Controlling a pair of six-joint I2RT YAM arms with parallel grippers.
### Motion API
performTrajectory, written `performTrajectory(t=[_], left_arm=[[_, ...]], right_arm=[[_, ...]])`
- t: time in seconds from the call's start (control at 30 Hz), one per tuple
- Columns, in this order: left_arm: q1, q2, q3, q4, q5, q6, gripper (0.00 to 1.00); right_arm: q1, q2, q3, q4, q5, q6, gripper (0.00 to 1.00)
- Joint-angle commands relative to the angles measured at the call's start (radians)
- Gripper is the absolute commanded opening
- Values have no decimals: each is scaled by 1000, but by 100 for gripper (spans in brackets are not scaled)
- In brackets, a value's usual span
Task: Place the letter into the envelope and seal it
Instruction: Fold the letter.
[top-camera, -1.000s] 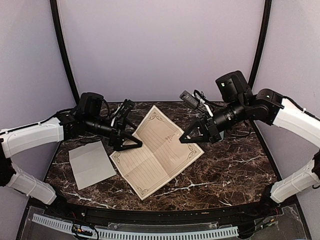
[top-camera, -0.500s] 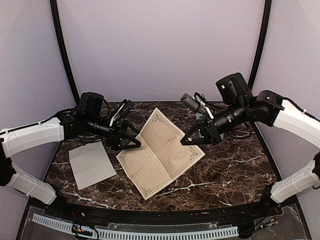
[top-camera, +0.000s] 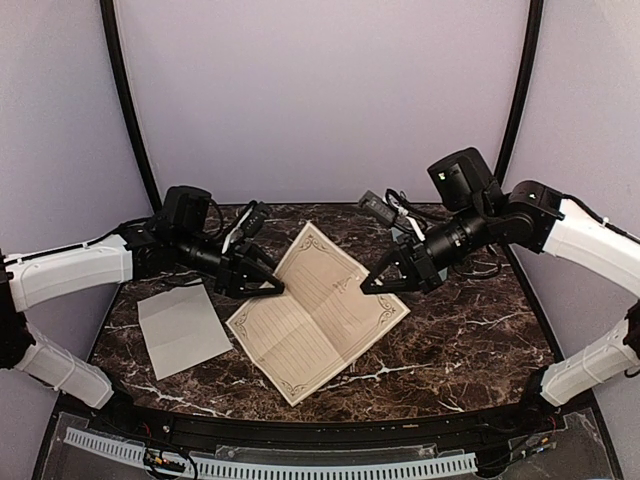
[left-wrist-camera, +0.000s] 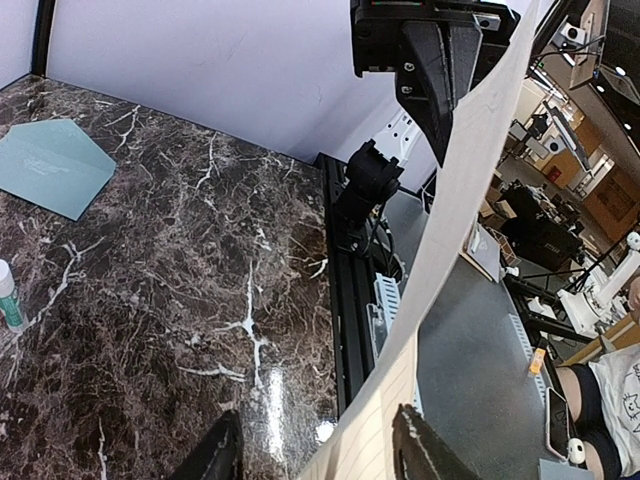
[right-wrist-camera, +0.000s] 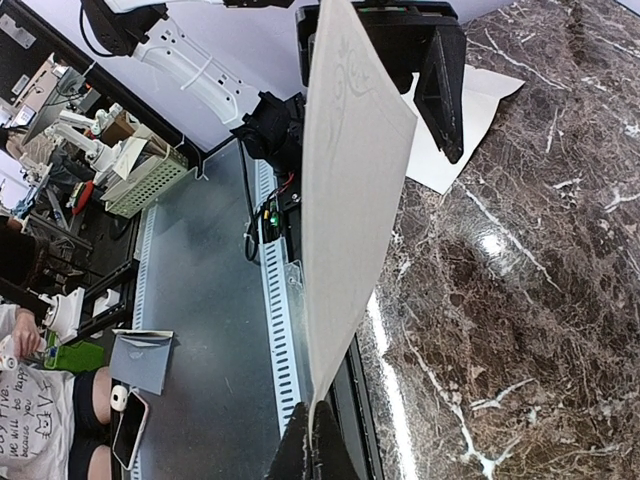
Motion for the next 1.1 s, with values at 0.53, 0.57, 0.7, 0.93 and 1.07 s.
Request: performTrajectory(t=[0.53,0.57,0.7,0.93,1.07], left_arm=[[-5,0,21,39,94,-51,24],[-5,2,20,36,95,-48,24],[-8,-3,23,34,97,-45,21],[-9,-14,18,43,86,-46,8],[-8,-22,18,46,72,-47,1]], right_arm=[[-1,6,67,-41,55,-32,0],[-2,6,69,-40,62,-32,0],[-1,10,81,-40,67,-29,0],[-1,13,71,-46,78,-28,0],[-1,-3,64,-20,109,-18,0]])
